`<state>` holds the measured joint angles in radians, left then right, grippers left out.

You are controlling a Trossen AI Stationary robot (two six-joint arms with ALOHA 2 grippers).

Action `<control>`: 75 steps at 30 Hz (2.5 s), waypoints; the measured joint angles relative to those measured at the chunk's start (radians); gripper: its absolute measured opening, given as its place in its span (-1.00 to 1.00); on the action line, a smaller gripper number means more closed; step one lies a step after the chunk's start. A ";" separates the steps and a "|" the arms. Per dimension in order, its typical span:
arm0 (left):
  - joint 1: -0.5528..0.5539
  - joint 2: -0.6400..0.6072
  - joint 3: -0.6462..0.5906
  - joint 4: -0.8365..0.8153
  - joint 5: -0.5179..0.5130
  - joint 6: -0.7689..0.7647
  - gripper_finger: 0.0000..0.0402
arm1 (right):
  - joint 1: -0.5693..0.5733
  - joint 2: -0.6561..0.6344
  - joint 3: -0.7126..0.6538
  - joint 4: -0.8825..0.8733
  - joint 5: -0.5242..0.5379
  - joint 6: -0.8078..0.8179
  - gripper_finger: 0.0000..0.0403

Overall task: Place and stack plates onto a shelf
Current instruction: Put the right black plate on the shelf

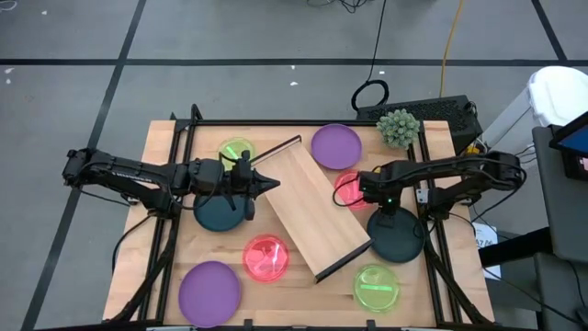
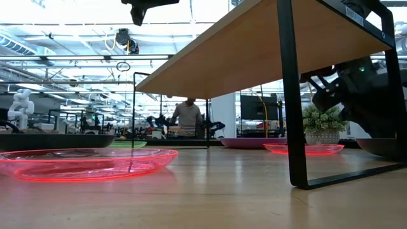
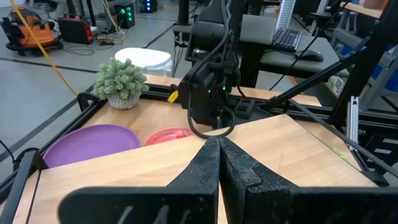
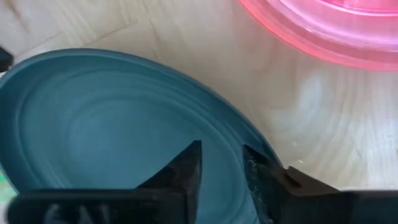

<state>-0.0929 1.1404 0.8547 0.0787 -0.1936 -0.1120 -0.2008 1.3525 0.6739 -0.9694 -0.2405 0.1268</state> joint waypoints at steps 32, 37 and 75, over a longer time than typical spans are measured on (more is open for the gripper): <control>0.000 0.000 0.000 -0.009 0.000 -0.031 -0.99 | 0.000 -0.122 0.001 -0.010 0.013 0.011 -1.00; 0.000 0.000 0.000 -0.009 0.000 -0.031 -0.99 | 0.000 -0.122 0.001 -0.010 0.024 0.014 -1.00; -0.014 0.000 0.000 -0.008 -0.018 0.045 -0.99 | -0.011 -0.111 0.000 0.081 0.056 0.064 -0.21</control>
<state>-0.1066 1.1404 0.8547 0.0711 -0.2115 -0.0673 -0.2123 1.2418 0.6743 -0.8887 -0.1848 0.1909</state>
